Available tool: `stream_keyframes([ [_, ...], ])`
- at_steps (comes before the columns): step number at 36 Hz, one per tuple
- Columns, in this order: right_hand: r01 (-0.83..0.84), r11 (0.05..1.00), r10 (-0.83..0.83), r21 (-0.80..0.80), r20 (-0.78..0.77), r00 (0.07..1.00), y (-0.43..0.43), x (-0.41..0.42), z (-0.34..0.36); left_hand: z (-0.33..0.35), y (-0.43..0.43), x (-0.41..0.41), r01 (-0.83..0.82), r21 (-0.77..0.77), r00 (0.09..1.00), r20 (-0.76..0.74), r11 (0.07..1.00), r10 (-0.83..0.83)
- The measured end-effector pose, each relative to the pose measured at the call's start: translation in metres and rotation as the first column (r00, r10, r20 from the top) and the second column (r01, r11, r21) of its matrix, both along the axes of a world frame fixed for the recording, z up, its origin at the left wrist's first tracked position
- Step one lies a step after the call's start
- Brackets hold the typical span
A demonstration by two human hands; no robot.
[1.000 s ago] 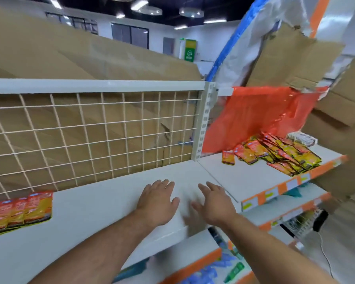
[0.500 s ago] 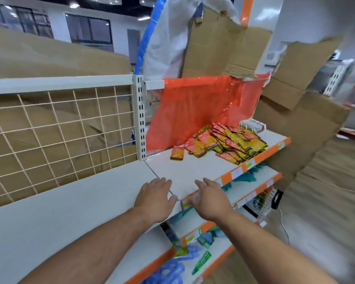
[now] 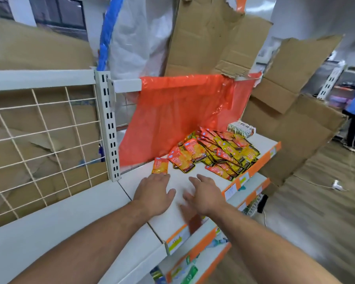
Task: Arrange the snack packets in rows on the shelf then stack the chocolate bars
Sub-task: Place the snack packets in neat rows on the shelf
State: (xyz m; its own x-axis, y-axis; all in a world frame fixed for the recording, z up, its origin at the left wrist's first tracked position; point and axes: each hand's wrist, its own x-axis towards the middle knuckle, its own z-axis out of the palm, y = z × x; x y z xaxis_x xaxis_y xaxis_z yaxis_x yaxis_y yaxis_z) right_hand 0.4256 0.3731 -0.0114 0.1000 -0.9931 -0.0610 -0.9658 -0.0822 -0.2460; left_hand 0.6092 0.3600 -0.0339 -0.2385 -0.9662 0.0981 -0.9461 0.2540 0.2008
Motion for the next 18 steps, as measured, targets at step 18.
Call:
stream_keyframes([
  [18,-0.122,0.991,0.128,-0.05,0.142,0.982,-0.126,-0.014,-0.032,-0.028,-0.096,-0.016,-0.39,0.237,0.858,-0.258,0.89,0.444],
])
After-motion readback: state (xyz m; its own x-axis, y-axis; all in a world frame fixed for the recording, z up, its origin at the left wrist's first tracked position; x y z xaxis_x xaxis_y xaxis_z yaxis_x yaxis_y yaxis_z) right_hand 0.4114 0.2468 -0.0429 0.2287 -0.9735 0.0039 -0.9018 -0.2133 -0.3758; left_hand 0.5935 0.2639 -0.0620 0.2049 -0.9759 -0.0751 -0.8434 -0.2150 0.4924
